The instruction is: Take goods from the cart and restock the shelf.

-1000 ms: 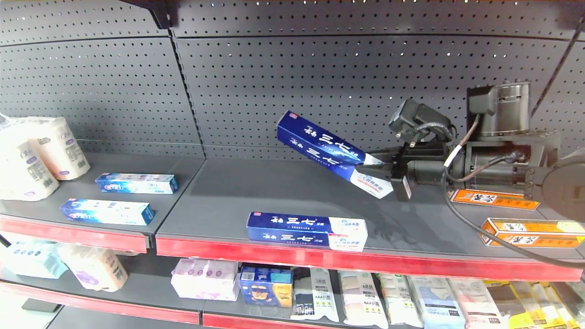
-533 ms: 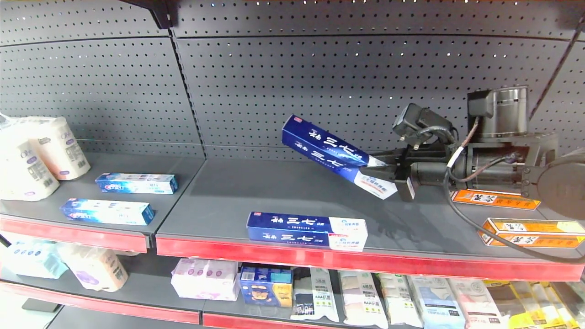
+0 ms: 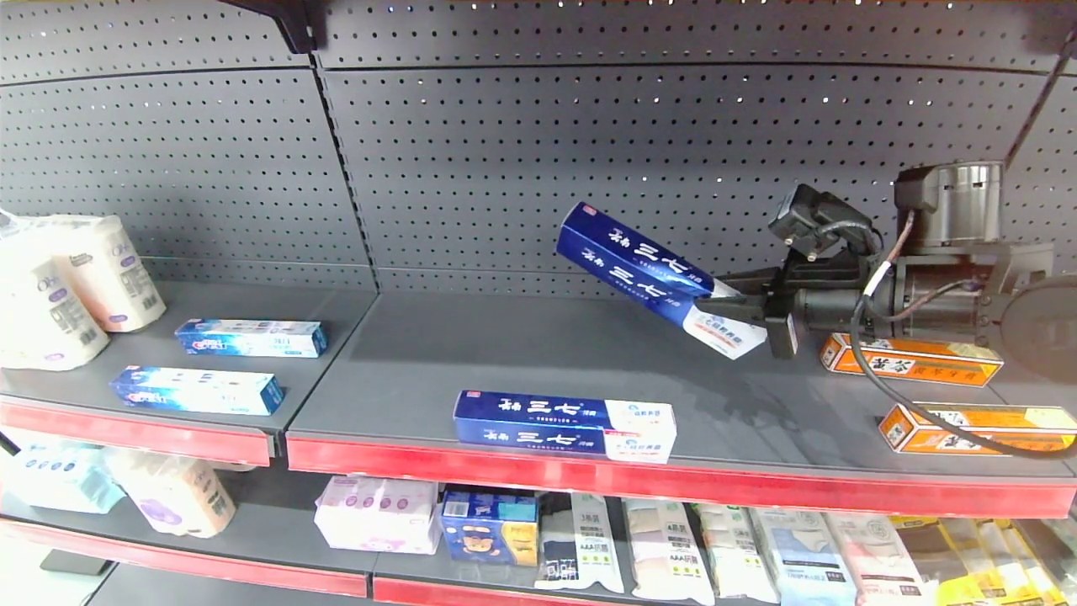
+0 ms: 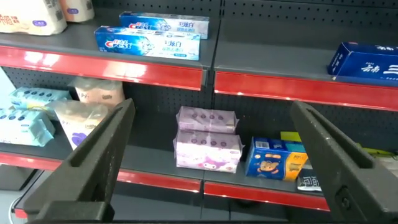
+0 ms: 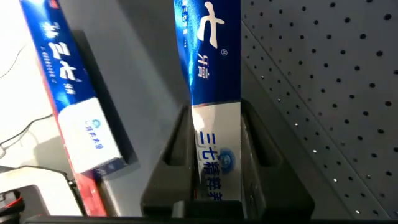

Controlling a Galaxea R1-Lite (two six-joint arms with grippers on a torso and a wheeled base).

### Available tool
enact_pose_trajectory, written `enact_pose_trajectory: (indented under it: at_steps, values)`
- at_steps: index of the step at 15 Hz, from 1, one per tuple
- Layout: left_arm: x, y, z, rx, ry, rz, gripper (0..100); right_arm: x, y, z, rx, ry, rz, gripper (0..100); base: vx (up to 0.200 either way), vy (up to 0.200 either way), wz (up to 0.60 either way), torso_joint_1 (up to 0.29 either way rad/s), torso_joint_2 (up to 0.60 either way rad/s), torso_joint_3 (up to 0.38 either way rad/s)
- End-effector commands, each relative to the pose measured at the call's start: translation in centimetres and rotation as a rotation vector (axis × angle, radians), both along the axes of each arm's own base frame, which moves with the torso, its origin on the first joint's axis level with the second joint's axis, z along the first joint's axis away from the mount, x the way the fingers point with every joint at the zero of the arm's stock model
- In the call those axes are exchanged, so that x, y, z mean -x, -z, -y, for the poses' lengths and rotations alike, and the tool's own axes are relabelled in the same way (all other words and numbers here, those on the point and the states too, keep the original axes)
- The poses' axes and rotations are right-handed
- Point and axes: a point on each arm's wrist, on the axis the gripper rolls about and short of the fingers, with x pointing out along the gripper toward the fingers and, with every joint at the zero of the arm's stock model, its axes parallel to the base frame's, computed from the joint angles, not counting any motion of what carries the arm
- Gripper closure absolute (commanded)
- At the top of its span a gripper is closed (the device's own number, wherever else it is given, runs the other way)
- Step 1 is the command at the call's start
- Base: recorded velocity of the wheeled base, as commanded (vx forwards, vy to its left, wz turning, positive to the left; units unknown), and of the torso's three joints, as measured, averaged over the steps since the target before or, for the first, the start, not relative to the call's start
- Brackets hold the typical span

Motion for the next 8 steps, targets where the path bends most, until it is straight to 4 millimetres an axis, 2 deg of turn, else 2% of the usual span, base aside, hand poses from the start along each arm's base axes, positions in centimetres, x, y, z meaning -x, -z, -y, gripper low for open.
enact_pose_trajectory:
  at_steps: [1, 5, 8]
  values:
    - [0.0, 0.0, 0.0, 0.000, -0.001, -0.001, 0, -0.8, 0.8, 0.4, 0.000, -0.001, -0.021, 100, 0.000, 0.000, 0.00, 0.000, 0.00, 0.000]
    - [0.0, 0.0, 0.0, 0.000, 0.000, -0.001, 0, -3.2, 0.8, -0.1, -0.032, -0.058, -0.027, 100, 0.000, 0.000, 0.00, 0.000, 0.00, 0.000]
    - [0.0, 0.0, 0.0, 0.000, -0.001, -0.001, 0, -3.7, 2.4, -0.4, -0.016, -0.068, -0.102, 100, 0.000, 0.000, 0.00, 0.000, 0.00, 0.000]
